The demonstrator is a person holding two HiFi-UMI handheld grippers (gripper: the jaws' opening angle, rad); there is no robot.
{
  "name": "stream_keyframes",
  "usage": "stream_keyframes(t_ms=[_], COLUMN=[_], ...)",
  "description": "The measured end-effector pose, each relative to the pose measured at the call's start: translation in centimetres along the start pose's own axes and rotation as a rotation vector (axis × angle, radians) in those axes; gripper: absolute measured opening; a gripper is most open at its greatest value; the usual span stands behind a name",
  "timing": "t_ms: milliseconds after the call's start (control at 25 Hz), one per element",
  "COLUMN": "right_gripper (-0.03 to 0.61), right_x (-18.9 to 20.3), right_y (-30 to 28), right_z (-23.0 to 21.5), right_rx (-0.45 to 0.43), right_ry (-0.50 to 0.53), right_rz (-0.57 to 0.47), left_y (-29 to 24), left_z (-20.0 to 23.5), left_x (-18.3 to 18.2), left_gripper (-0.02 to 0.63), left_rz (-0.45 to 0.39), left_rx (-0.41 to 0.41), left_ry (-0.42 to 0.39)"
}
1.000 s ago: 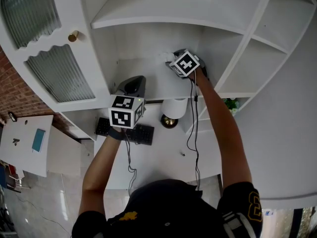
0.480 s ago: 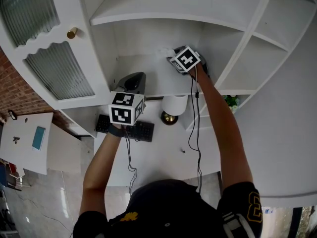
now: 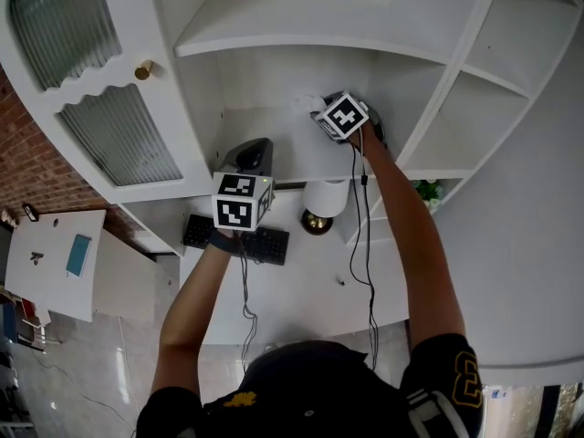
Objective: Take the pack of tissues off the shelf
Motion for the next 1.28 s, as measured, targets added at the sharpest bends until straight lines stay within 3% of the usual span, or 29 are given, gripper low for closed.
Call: stream_keyframes(t_ms=[160, 680, 1280], right_gripper=[0.183, 0.182, 0.183], right_x=[0.3, -2.9, -2.9], right_y=[1.1, 8.8, 15.7], right_z=[-0.3, 1.2, 6.8], right_rx=[0.005, 0.027, 0.065], right_ry=[-0.139, -0.417, -0.476], right_rz=[-0.045, -0.304, -0.487], left_y=[1.0, 3.0, 4.3], left_z=[0.5, -0.6, -2.3], left_x=[-0.3, -2.0, -1.0], left_gripper=[0.017, 0.017, 0.017], left_rz=[-0.04, -0.077, -0.069], left_rx=[-0.049, -0.062, -0.061], left_ry=[0.048, 0.027, 0.047])
Point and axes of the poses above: the fingertips, and each gripper's own axes: y backward along the fingers, z to its left, x out of its underside, the point moved 1 cm from there along y, backward along the fingers, and after that the axes turned 1 degree about y, right-handed, at the moved point
